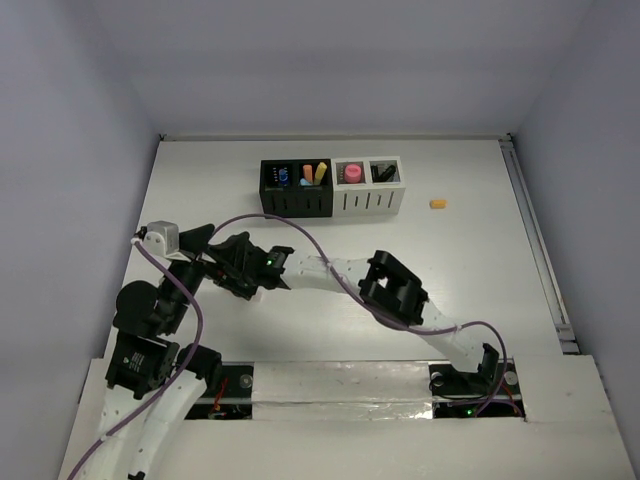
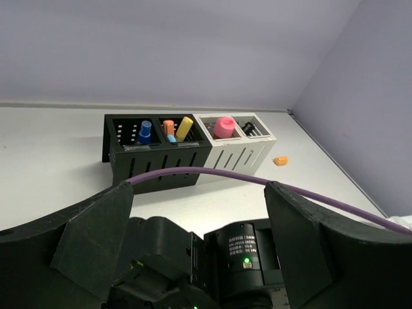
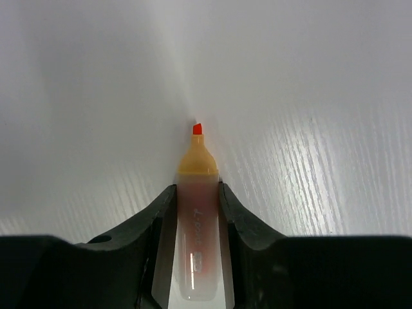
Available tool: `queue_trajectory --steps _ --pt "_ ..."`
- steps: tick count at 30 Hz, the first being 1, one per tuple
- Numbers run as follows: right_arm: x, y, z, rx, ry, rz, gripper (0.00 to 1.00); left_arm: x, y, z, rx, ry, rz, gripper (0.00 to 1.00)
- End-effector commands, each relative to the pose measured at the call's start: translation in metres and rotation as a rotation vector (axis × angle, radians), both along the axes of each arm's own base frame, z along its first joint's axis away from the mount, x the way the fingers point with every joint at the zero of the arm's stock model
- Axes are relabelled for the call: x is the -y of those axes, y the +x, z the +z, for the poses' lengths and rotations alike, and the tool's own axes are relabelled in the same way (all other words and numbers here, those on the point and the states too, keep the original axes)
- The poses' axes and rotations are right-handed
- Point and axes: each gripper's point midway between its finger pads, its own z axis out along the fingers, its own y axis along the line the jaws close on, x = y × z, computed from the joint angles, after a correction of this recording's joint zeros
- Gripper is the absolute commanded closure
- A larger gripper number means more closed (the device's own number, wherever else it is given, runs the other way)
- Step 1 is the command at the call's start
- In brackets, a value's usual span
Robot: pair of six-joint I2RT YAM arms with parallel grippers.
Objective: Sort the stationery into containers
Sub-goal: Pick up the pen from the center of the board, then move the pen cap to the center of the board.
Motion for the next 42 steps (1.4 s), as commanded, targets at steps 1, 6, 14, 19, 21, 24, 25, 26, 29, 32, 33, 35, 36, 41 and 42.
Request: queue_trajectory --steps 1,6,14,19,21,24,25,26,29,32,33,35,36,41,42 --pt "0.034 0.007 -0.061 0.042 -0.184 -0.089 0.7 -0.008 -0.002 0.014 0.051 -0.034 0.036 0.2" --pt "0.048 0.016 -0.06 0.077 -0.167 -0.218 0.95 -0.012 -0.003 0.017 0.052 -0.063 0.056 0.18" --pt "0.066 0.044 0.026 -0.049 0.166 -0.426 1.0 0.005 -0.01 0.026 0.034 -0.094 -0.045 0.19" --pt "0.095 0.063 0.103 -0.029 0.336 -0.536 1.0 0.021 -0.003 0.008 -0.031 -0.118 -0.11 0.24" --pt "0.11 0.066 0.108 -0.044 0.355 -0.584 1.0 0.033 -0.001 -0.006 -0.069 -0.147 -0.167 0.27" --pt "0.132 0.077 0.147 -0.045 0.46 -0.649 1.0 0.052 0.0 -0.028 -0.127 -0.204 -0.267 0.31" --pt "0.141 0.077 0.148 -0.046 0.472 -0.667 1.0 0.056 0.001 -0.035 -0.148 -0.213 -0.284 0.33" --pt "0.152 0.08 0.168 -0.032 0.516 -0.685 1.0 0.06 0.001 -0.048 -0.178 -0.217 -0.305 0.36" --pt "0.171 0.082 0.189 -0.01 0.562 -0.732 1.0 0.066 0.005 -0.066 -0.222 -0.242 -0.326 0.42" --pt "0.178 0.086 0.209 0.009 0.632 -0.761 1.0 0.074 0.007 -0.079 -0.254 -0.261 -0.357 0.48" --pt "0.179 0.084 0.219 0.006 0.665 -0.76 1.0 0.079 0.009 -0.078 -0.25 -0.271 -0.378 0.51" --pt "0.178 0.082 0.227 0.0 0.699 -0.752 1.0 0.088 0.008 -0.085 -0.273 -0.285 -0.417 0.52" --pt "0.179 0.081 0.232 -0.001 0.713 -0.752 1.0 0.095 0.009 -0.088 -0.283 -0.283 -0.436 0.52" --pt "0.175 0.079 0.235 -0.019 0.742 -0.737 1.0 0.117 0.009 -0.09 -0.287 -0.274 -0.478 0.52" --pt "0.175 0.078 0.232 -0.029 0.743 -0.738 1.0 0.12 0.014 -0.093 -0.292 -0.273 -0.463 0.52"
